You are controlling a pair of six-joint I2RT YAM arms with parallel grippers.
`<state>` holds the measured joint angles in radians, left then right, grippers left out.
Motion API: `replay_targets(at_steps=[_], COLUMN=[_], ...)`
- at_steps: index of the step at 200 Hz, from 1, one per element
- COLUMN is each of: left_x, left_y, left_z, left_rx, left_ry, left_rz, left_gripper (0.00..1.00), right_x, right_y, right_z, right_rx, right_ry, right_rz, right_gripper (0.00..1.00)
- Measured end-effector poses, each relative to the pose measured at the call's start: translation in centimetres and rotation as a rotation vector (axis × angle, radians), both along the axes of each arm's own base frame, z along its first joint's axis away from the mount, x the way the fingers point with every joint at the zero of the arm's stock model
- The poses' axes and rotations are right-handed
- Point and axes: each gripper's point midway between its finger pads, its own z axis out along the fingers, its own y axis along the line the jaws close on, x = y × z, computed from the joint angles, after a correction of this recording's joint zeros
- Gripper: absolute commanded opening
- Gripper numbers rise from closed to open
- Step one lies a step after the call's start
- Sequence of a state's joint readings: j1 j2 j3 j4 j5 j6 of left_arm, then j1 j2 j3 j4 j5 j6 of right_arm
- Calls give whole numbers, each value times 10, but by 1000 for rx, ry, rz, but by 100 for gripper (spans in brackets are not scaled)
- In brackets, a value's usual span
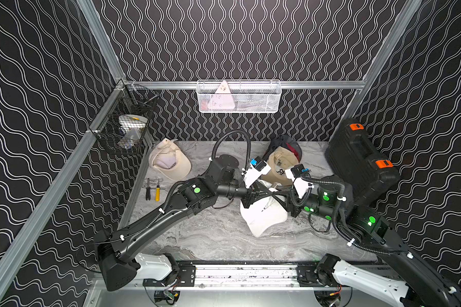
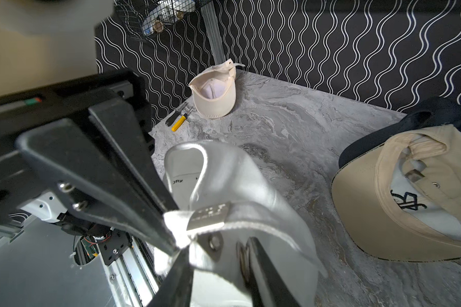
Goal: Open the adjustable buckle of the baseball cap
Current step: Pull the adjustable strap on the baseball cap.
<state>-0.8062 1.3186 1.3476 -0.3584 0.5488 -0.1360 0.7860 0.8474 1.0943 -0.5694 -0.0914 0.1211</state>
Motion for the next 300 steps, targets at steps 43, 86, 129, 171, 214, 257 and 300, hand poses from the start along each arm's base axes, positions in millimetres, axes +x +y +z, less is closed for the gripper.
replay_targets(at_steps=[43, 86, 129, 171, 214, 257, 300], left_x=[-1, -2, -4, -5, -5, -5, -7], left_y=[-1, -2, -3, -4, -4, -3, -2], left_z=[-2, -2, -2, -3, -3, -8, -10], left_rx=[2, 2, 0, 0, 1, 10, 15], left_ry=[7, 10, 13, 15, 15, 18, 21], left_rz=[-9, -17, -26, -30, -31, -28, -28], left_gripper=[4, 4, 4, 4, 3, 3, 3], right_x=[2, 4, -3, -6, -6, -4, 1], right_y=[1, 5, 10, 10, 9, 5, -1], right_z=[-3, -5, 4, 6, 6, 11, 18], right_rx=[0, 5, 65, 80, 92, 111, 131], right_ry=[-18, -24, -52, -53, -41, -43, -65], right_rz=[1, 10, 54, 65, 53, 22, -29], right_gripper=[35, 27, 10, 4, 3, 0, 0])
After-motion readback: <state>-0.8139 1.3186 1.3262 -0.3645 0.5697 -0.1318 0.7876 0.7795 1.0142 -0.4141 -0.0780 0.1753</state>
